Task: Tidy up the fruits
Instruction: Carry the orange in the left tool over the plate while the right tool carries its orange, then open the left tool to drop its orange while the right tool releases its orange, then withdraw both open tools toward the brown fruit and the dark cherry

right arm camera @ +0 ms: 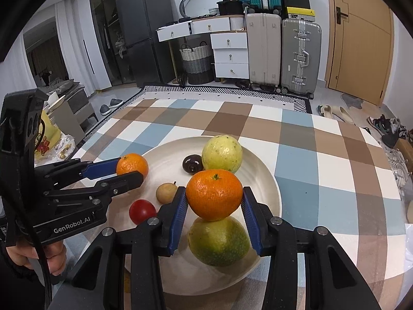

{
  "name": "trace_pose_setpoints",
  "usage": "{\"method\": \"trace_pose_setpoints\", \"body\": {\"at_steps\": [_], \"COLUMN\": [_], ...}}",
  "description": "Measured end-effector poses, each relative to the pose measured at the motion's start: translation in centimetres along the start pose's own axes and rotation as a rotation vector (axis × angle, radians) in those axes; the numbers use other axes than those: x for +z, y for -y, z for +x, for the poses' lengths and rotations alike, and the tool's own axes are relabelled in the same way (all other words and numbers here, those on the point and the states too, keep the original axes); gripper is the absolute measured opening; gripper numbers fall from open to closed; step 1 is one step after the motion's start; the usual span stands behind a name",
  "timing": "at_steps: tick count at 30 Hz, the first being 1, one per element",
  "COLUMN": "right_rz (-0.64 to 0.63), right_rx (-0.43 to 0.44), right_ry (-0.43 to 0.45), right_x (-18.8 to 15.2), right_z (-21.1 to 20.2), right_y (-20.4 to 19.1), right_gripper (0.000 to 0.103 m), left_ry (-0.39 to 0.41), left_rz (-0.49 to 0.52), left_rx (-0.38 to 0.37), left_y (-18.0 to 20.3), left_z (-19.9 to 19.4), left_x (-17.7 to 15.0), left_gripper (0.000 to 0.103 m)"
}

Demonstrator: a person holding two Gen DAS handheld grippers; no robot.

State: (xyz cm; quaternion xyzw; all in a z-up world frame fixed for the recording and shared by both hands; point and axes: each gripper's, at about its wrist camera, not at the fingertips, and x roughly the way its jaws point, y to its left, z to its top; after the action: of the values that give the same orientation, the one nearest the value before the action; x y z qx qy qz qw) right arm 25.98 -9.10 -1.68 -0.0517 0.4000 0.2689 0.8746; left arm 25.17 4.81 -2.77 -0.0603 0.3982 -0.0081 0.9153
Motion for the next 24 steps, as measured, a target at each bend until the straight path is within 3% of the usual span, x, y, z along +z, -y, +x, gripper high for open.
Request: {"method": "trace_pose_setpoints", "body": {"at_steps": [8, 11, 13, 15, 16, 17, 19, 21, 24], "right_rz": [-0.003, -0.004, -0.001, 0.008, 0.015, 0.022, 0.036, 0.048, 0.055], "right_rx": [0.005, -0.005, -0.012, -0.001, 0.01, 0.012, 0.004, -0.01, -0.03], "right_ry": [-0.005, 0.014, 0.021, 0.03, 0.037, 0.044, 0.054, 0.05, 0.055], "right_x": [-0.1, -0.1, -0.2, -0.6, -0.8, -1.1, -1.7, -2.3, -3.2], "right_z": [0.2, -0.9, -1.7, -2.6, -3.2, -3.8, -4.8, -5.7, -6.8], "right_y": [-0.2, -0.3, -0.2, 0.0, 0.1, 0.2, 0.4, 0.5, 0.6], "right_gripper": [0.044, 0.049, 0.062, 0.077, 0.084, 0.087, 0.099, 0.101, 0.102], "left_ry": [-0.009, 0.015, 0.02, 0.032, 0.048, 0.059, 0.074, 0.074, 0.09], "left_rz": [0.006, 0.014, 0.014, 0.008, 0.004, 0.0, -0.007, -0.01, -0.014], "left_rx": [-0.01, -0.01, -0.015, -0.016, -0.016, -0.017, -0.018, -0.006, 0.025], "left_y": [0.1, 0.4, 0.6, 0.6, 0.5, 0.5, 0.4, 0.3, 0.3], "left_z": [0.2, -0.7, -1.6, -2.5, -3.4, -3.9, -5.2, -6.3, -7.8], "left_x": [-0.1, -0.3, -0.3, -0.3, -0.6, -0.7, -1.1, -1.6, -2.5], "left_gripper": [0.037, 0.038, 0.046, 0.069, 0.075, 0.087, 0.091, 0.102, 0.102]}}
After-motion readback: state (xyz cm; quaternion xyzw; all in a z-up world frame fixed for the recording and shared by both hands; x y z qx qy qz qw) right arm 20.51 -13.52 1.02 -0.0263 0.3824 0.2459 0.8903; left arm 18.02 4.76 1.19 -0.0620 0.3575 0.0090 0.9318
